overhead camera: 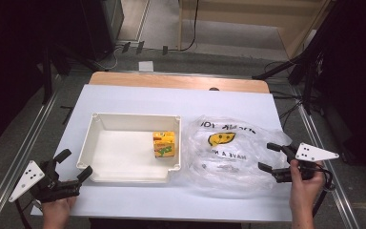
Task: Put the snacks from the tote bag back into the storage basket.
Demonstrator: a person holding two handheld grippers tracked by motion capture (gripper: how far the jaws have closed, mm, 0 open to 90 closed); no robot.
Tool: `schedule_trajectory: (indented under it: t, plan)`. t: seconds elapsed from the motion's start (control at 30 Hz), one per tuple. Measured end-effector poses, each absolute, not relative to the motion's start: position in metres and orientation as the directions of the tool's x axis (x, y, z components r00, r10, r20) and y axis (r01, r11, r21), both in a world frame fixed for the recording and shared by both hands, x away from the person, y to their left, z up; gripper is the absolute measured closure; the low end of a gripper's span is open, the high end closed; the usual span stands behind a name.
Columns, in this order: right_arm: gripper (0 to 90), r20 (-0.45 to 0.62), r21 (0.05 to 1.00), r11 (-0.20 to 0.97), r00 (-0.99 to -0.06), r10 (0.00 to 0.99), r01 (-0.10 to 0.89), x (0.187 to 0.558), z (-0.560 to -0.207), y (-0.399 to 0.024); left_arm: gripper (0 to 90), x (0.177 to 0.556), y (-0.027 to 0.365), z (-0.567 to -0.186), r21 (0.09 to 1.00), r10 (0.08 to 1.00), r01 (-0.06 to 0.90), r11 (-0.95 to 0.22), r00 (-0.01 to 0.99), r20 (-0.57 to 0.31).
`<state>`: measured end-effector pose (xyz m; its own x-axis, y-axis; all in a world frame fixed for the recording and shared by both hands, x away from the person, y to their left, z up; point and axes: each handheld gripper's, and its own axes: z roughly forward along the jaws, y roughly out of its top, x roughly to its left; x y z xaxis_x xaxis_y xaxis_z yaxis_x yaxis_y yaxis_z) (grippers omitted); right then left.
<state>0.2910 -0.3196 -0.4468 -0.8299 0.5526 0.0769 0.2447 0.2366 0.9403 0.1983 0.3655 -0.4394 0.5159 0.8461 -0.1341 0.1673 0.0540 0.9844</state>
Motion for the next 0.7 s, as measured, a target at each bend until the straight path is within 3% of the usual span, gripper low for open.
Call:
schedule_trajectory:
  t: [0.7]
  plan:
    - [18.9, 0.125, 0.960, 0.130, -0.798, 0.589, 0.246, 0.280, -0.464, -0.341, 0.0, 0.198, 0.369, -0.439, 0.984, 0.843, 0.165, 0.072, 0.516, -0.148]
